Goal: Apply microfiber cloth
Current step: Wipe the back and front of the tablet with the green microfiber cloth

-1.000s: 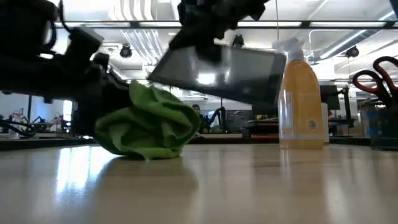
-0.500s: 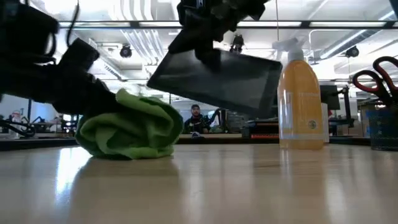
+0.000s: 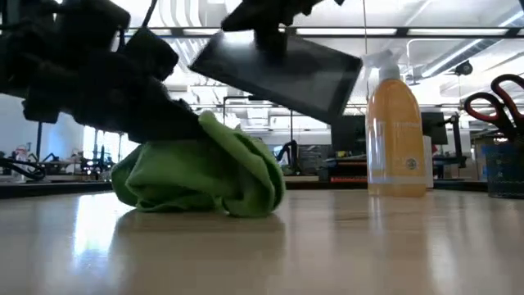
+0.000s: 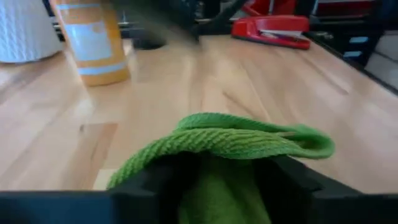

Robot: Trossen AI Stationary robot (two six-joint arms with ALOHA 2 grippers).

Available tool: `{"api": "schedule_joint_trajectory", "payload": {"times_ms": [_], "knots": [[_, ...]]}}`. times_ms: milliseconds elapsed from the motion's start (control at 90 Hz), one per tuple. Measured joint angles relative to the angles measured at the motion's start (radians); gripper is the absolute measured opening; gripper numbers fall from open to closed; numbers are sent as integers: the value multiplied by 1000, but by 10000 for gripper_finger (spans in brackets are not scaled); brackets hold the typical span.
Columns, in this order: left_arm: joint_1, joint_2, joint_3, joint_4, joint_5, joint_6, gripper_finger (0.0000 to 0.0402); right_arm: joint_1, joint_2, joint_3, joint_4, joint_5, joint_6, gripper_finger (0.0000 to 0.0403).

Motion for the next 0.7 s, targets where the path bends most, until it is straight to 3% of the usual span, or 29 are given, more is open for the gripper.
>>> {"api": "schedule_joint_trajectory", "payload": {"times_ms": [356,533,700], "knots": [[2,-249,-117,-9,0,-108,318,5,12,-2,-4,0,-31,7],[2,-292,-108,-130,9,-158,354,5,12,8,1,0,-36,7],[4,-407,-107,-240,26,-189,369,5,14,9,5,0,-45,7]]}}
